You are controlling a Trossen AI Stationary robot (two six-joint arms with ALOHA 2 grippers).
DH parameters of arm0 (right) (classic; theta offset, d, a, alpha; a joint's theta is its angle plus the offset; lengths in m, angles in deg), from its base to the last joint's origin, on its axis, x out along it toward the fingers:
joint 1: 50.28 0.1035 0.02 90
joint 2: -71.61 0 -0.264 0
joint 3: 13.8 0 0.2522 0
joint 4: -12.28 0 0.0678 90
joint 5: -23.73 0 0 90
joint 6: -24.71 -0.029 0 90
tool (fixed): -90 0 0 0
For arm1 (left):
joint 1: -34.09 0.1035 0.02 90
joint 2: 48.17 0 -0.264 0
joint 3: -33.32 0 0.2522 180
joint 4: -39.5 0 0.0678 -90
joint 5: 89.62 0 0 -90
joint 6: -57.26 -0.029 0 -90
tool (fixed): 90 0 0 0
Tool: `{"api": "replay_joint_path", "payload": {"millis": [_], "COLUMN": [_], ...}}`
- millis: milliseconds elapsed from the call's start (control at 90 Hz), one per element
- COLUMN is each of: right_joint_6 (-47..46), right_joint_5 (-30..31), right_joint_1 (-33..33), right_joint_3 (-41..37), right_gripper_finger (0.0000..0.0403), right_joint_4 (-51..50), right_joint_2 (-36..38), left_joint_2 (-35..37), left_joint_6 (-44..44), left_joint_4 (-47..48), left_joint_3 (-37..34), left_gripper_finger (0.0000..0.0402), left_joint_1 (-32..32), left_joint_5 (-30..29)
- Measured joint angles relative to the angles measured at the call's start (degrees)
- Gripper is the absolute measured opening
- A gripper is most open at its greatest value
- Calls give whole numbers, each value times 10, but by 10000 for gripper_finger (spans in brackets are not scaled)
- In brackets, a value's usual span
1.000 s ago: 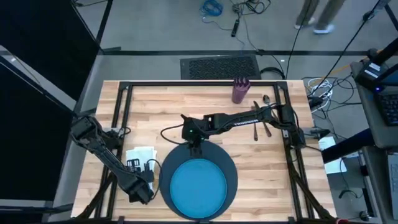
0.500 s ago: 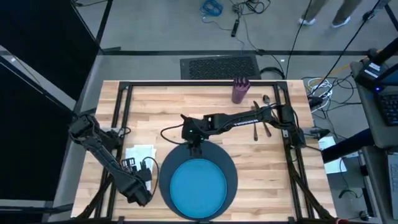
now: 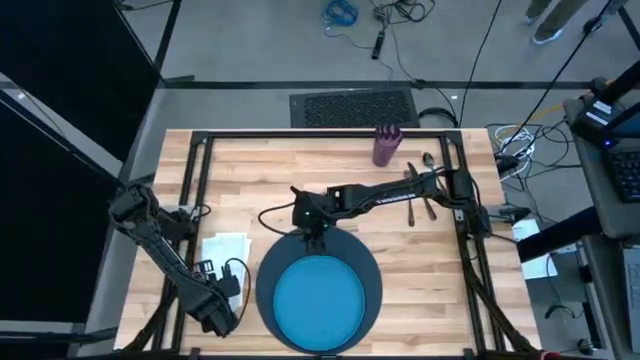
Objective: Set table place
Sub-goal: Move the table napkin beside the placemat
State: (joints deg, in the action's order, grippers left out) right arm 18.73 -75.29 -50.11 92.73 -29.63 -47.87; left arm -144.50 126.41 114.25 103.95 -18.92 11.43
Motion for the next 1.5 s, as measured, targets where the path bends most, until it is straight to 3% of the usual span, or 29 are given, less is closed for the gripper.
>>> {"api": "replay_joint_path", "payload": {"millis": [267,467,722,844,1222,1500], "right_joint_6": [-7,-8,-7,-8,-13,-13], "right_joint_5": [0,0,0,0,0,0], "right_joint_1": [0,0,0,0,3,7], "right_joint_3": [0,0,0,0,0,0], "right_gripper_finger": [183,183,183,183,183,183], "right_joint_4": [0,0,0,2,3,5], "right_joint_2": [0,0,0,0,0,0], "left_joint_2": [-9,-9,19,32,32,22], "left_joint_6": [10,4,-15,-20,-26,-10], "left_joint_4": [-91,-47,127,166,151,65], "left_joint_3": [-38,-16,50,54,54,37], "left_gripper_finger": [183,183,183,183,183,183], "left_joint_1": [-4,-4,-3,4,21,20], "left_joint_5": [18,64,-25,-67,-70,-74]}}
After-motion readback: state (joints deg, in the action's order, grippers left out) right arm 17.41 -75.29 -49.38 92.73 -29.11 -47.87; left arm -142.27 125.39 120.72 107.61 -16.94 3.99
